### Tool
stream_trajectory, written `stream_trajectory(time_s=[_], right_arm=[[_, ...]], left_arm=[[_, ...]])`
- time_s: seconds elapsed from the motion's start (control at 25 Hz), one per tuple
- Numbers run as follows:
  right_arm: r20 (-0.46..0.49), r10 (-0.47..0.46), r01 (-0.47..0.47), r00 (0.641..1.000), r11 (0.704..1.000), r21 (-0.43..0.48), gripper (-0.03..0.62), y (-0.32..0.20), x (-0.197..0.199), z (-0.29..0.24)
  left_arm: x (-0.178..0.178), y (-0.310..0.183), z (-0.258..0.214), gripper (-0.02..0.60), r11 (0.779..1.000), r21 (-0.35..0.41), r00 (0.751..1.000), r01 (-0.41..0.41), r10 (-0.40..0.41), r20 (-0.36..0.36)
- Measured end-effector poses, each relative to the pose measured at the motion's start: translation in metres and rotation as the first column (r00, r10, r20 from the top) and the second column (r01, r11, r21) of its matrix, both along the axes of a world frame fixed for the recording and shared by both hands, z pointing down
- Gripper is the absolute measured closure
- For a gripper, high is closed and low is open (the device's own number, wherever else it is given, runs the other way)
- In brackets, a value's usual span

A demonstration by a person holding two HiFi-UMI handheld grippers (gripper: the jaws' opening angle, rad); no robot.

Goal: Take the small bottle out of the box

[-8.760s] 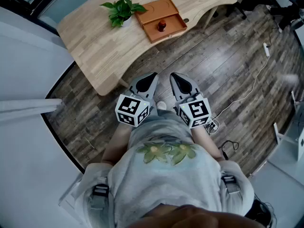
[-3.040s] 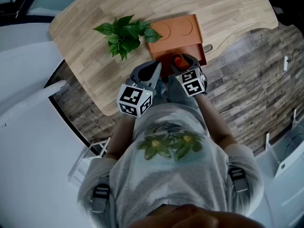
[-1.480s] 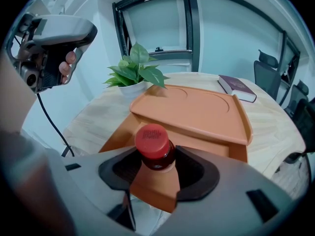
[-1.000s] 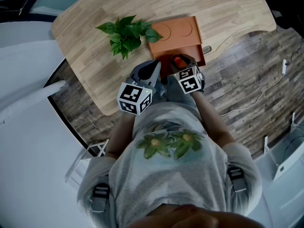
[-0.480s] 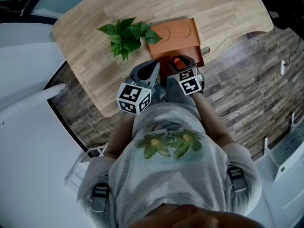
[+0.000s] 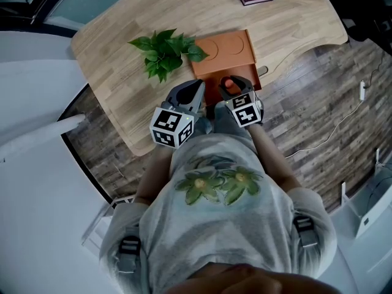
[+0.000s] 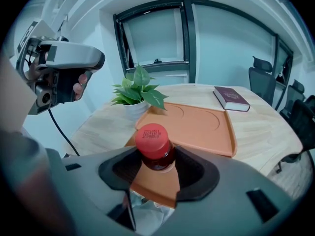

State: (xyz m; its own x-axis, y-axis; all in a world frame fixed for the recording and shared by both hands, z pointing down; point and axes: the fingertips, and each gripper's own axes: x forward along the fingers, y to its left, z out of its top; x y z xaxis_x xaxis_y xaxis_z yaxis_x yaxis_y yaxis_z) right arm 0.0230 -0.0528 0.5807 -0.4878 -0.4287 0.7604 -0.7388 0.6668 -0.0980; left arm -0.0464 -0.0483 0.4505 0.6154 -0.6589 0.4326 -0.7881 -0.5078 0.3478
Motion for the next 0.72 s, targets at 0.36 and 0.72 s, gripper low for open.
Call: stream_trajectory(time_s=[0.36,0.72], right_arm=[[0.025,0.003,-0.003,1.0,1.0,0.01,0.381,0.002,0.006,-0.018],[0.042,-0.005,0.004,0.999,1.0,0.02,0.381,0.001,0.01,-0.036]], left_arm=[[0.0,-0.006,-0.012,0.574,0.999,0.039,1.0,-0.005,0.005,0.008],[0.004,-0.01,-0.013,0.574,0.999,0.044,1.0,-0.001,0.001,0.004]])
